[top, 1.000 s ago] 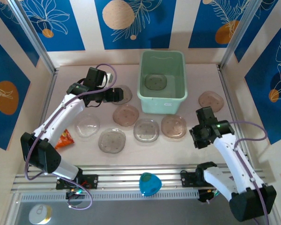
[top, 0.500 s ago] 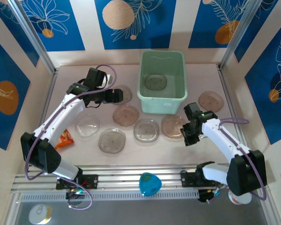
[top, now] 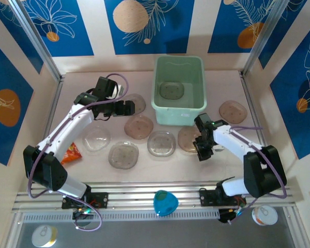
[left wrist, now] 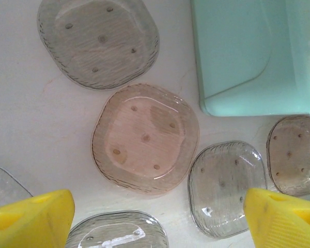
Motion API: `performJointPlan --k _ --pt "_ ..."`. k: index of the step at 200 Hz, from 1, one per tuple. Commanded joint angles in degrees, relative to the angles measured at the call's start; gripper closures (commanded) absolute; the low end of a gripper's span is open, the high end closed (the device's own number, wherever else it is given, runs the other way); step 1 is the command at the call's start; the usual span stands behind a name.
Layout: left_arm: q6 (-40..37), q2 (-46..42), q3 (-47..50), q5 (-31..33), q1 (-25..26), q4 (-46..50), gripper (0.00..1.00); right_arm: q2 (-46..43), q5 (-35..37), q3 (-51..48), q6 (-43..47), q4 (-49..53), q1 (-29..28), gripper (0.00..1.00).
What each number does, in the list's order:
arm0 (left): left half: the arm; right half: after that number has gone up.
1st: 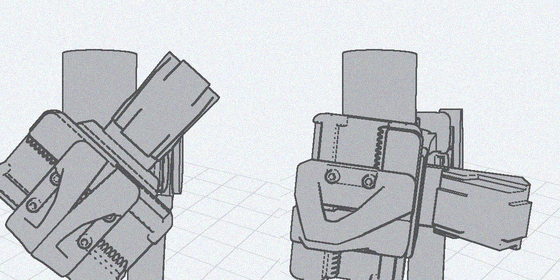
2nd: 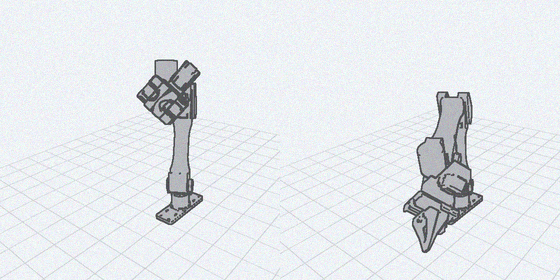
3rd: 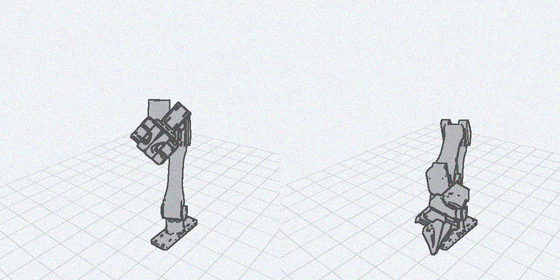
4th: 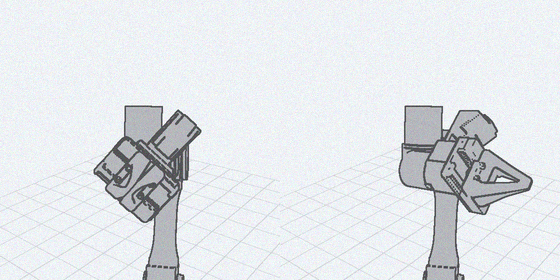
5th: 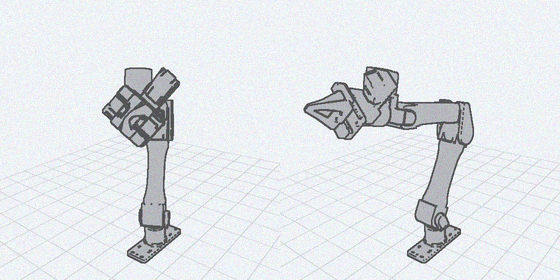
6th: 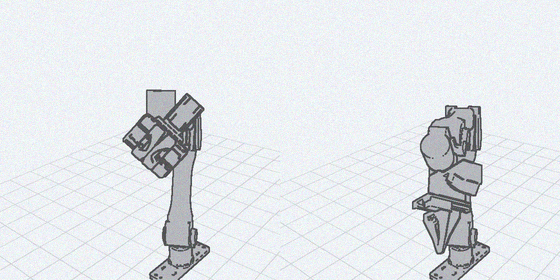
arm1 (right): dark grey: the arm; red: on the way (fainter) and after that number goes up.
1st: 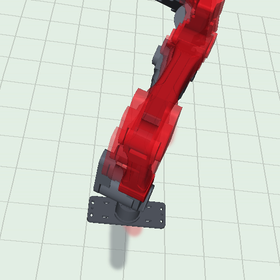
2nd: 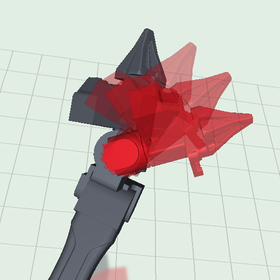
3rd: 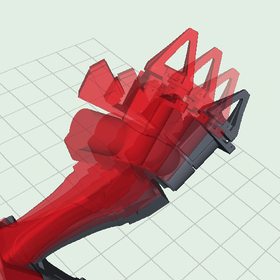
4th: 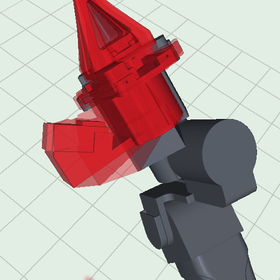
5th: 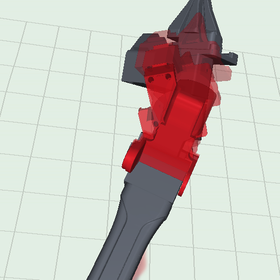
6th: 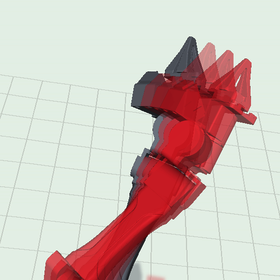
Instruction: Place the plates into the plastic bin on the countertop
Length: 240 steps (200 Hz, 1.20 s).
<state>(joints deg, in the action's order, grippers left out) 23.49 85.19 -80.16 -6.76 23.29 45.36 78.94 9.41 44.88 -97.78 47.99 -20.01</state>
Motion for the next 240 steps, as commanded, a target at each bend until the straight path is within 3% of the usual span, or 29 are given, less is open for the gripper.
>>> performJointPlan --k 1,61,121,161,210,225,240 --pt "-0.63 -1.88 0.79 0.96 -0.66 1.72 0.15 0.86 -0.88 -0.48 -2.77 -1.3 -1.16 0.54" --pt "-0.46 -1.56 0.15 0.97 -0.65 3.09 0.14 3.5 1.61 -2.65 -6.48 -6.8 -3.08 0.54" --pt "0.33 -2.57 0.71 2.11 -0.68 4.29 0.14 6.69 4.21 -3.79 -6.83 -7.89 -3.72 0.63" --pt "1.07 -2.75 0.71 2.11 -0.61 4.21 0.14 6.49 4.69 -5.47 -7.94 -8.88 -3.72 0.71" --pt "1.37 -2.49 0.66 1.95 -0.61 3.99 0.14 5.16 4.99 -5.71 -8.83 -7.04 -3.81 0.9" --pt "1.39 -2.4 0.7 1.85 -0.61 3.72 0.14 4.2 5.5 -5.22 -8.86 -5.19 -3.9 1.0" --pt "1.46 -2.31 0.63 1.76 -0.61 3.38 0.14 2.98 6.17 -4.77 -9.22 -2.68 -3.98 1.0"
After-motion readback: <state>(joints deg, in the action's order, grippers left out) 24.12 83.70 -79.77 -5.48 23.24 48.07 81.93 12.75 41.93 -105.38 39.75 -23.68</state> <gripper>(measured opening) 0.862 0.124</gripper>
